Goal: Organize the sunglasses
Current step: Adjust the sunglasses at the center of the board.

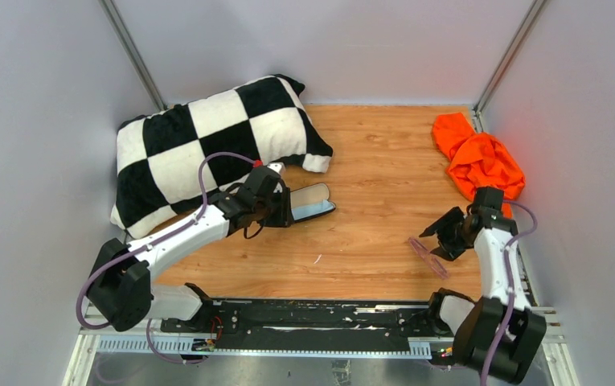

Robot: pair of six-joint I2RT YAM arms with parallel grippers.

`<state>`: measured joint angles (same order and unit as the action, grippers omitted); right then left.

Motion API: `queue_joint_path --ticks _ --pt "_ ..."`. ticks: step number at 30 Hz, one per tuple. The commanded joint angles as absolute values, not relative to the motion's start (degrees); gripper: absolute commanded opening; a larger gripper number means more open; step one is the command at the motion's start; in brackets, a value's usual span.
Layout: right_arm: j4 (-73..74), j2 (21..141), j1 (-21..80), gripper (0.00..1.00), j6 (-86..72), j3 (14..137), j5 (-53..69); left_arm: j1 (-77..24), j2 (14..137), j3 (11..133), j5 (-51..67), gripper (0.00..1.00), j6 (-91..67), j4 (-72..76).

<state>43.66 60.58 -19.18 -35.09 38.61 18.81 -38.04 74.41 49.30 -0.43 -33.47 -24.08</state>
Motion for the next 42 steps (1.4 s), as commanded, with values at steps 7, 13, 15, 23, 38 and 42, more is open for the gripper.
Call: queue_joint_path --ticks 7,13,15,23,38,42 --pt "46.64 52.96 -20.0 0.58 -51.79 35.86 7.1 -38.5 67.16 46.91 -0.61 0.45 -29.29 -29.63" --pt "46.78 51.66 -19.95 0.56 -57.07 34.52 7.45 -38.5 62.25 44.67 -3.46 0.45 -29.88 -29.99" --pt "46.38 51.05 -19.93 0.56 -58.23 33.87 4.99 -38.5 60.15 43.17 -4.49 0.45 -30.45 -29.05" --pt "41.91 56.47 -20.04 0.56 -60.69 33.54 7.43 -38.5 56.0 41.35 -10.14 0.45 -32.2 -32.0" --pt "40.11 57.66 -19.99 0.56 -61.42 30.91 7.03 -38.5 57.55 41.27 -7.59 0.45 -32.15 -30.36" --pt "39.77 58.15 -19.99 0.56 -61.93 30.41 7.85 -38.51 58.24 41.5 -5.63 0.45 -32.12 -29.82"
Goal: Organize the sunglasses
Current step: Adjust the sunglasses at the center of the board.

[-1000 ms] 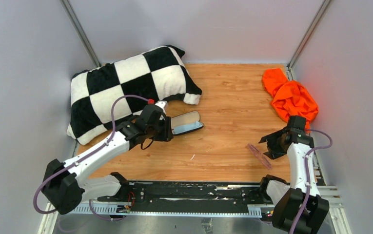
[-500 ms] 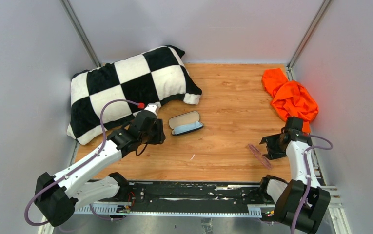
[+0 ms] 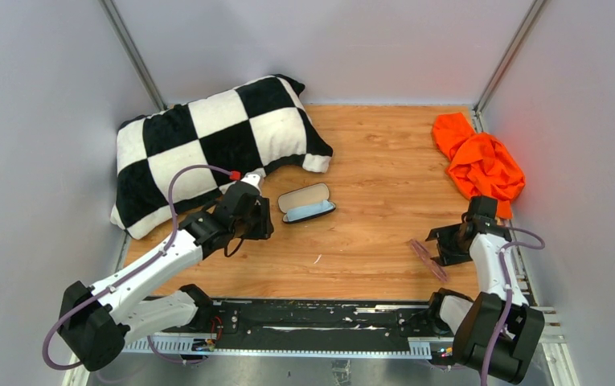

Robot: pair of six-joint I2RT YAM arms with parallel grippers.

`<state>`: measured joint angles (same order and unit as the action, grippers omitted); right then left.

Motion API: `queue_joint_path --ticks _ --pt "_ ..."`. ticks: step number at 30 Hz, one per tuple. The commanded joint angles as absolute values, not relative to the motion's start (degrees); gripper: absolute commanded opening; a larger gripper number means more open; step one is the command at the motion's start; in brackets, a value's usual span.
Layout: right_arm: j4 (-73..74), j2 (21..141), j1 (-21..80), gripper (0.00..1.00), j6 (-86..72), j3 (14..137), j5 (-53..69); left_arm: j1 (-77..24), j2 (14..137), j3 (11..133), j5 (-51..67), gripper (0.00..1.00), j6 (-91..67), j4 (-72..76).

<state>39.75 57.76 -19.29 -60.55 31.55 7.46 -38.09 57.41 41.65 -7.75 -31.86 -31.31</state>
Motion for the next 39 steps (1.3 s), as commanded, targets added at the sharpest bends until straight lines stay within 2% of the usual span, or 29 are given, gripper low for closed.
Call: queue_joint_path --ticks 1,9,20,23,26,29,34,39 --pt "39.63 58.3 -20.01 0.56 -62.21 29.88 7.99 -38.5 58.39 41.8 -5.25 0.45 -31.9 -29.56" --pt "42.07 55.47 -20.0 0.54 -63.1 30.59 7.75 -38.5 59.03 44.18 -6.76 0.45 -30.01 -30.72" --pt "43.57 56.93 -19.8 0.53 -64.61 29.72 6.7 -37.79 58.41 44.9 -2.2 0.45 -30.17 -28.95" --pt "39.32 58.24 -19.59 0.48 -62.56 29.66 8.93 -37.8 58.16 45.31 -1.37 0.45 -29.88 -29.92" --pt "37.08 61.19 -17.9 0.45 -59.39 32.19 10.9 -37.79 57.41 45.53 -1.37 0.46 -29.67 -30.53" --pt "36.44 65.38 -15.36 0.34 -55.64 35.81 10.94 -37.85 56.72 45.44 -2.46 0.46 -29.33 -31.17" --pt "33.63 74.19 -11.91 0.32 -52.47 39.04 15.04 -37.79 57.03 45.43 -2.4 0.46 -29.44 -31.39" --pt "31.73 83.57 -3.15 0.3 -46.08 46.66 16.63 -37.81 57.14 45.79 -2.41 0.46 -29.7 -31.24"
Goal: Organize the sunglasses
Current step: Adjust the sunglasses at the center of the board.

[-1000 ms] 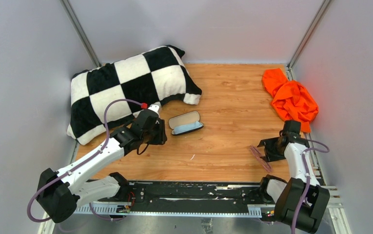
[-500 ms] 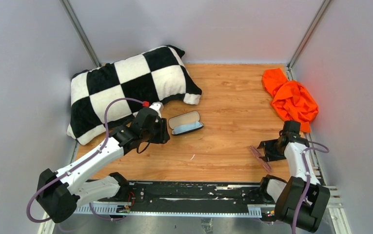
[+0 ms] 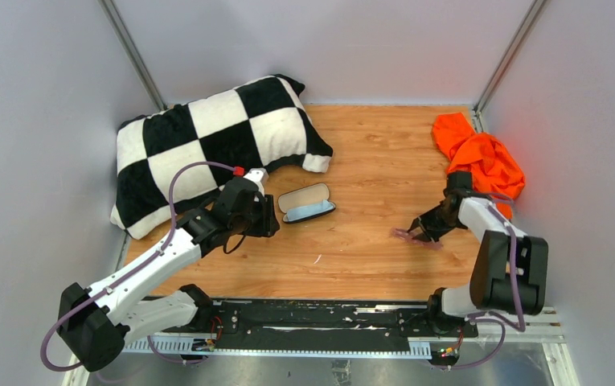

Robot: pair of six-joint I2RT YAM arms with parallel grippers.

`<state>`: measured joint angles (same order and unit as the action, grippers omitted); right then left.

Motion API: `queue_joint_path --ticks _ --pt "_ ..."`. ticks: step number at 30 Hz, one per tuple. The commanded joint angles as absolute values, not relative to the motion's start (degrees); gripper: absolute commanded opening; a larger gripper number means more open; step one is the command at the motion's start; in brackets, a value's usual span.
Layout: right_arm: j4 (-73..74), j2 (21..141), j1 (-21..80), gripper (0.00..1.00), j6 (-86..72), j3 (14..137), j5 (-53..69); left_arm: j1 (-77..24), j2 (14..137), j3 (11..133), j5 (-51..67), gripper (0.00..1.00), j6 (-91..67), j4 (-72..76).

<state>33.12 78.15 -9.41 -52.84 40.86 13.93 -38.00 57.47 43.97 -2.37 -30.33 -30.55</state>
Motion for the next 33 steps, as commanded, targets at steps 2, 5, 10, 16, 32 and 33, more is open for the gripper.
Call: queue_joint_path --ticks 2,5,10,16,32,33 --pt "32.28 87.92 -0.4 0.3 -42.5 51.07 17.68 -37.81 57.22 45.8 -2.37 0.46 -29.84 -31.25" --pt "34.21 92.46 4.37 0.32 -38.91 56.38 18.18 -37.79 57.22 45.87 -2.26 0.46 -29.81 -31.48" --pt "38.57 94.46 6.08 0.42 -36.69 60.57 13.66 -37.78 57.49 47.26 -4.2 0.46 -28.12 -34.61" --pt "36.02 92.42 6.11 0.45 -41.86 58.84 10.34 -37.76 56.54 49.52 -6.85 0.46 -25.68 -37.1" --pt "33.29 87.85 6.15 0.43 -51.75 54.36 5.45 -37.77 55.25 49.79 -8.28 0.47 -25.14 -39.08" --pt "33.08 86.51 6.15 0.42 -52.52 53.2 4.72 -37.79 55.47 49.94 -8.45 0.47 -25.12 -39.55"
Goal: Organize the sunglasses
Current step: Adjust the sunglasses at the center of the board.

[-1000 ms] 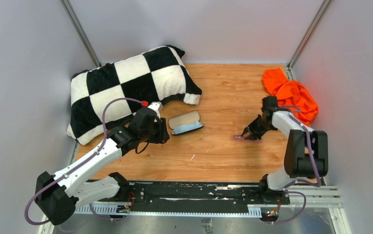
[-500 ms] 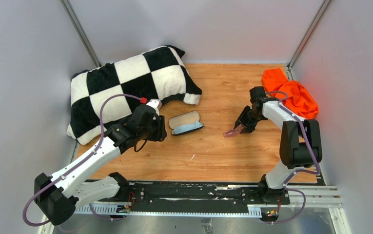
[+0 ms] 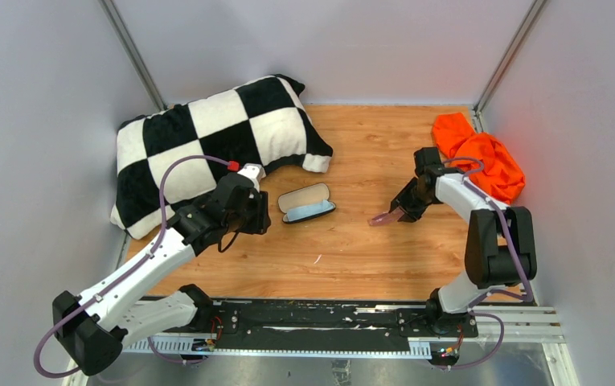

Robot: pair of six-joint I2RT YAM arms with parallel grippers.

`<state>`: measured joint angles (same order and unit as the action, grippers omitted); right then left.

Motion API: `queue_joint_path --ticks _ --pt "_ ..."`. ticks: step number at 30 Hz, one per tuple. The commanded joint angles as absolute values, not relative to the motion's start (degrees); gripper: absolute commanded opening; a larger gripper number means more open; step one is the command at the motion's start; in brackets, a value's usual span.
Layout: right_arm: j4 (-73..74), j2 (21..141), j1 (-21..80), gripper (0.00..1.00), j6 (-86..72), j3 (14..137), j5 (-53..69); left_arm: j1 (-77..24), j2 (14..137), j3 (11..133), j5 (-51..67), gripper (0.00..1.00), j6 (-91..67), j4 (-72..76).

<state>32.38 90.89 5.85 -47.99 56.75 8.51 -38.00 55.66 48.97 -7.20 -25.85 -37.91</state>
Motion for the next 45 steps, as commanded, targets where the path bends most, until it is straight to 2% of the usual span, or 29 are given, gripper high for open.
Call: queue_joint_path --ticks 1,3,13,21,45 --pt "32.79 85.62 6.15 0.41 -53.15 52.46 4.15 -37.79 55.57 50.26 -8.67 0.47 -25.13 -40.02" --pt "31.12 84.08 6.15 0.39 -53.73 50.55 3.88 -37.79 55.23 50.37 -9.02 0.46 -25.48 -40.26" --pt "28.22 86.45 6.51 0.53 -52.58 50.31 5.45 -37.81 57.02 49.93 -7.71 0.46 -25.24 -39.53" --pt "27.29 89.4 7.2 0.56 -53.21 51.31 5.19 -37.84 57.11 49.05 -6.59 0.46 -25.76 -38.35" --pt "27.09 95.12 9.05 0.36 -46.27 54.99 5.55 -37.8 57.02 48.08 -6.95 0.46 -25.65 -37.68"
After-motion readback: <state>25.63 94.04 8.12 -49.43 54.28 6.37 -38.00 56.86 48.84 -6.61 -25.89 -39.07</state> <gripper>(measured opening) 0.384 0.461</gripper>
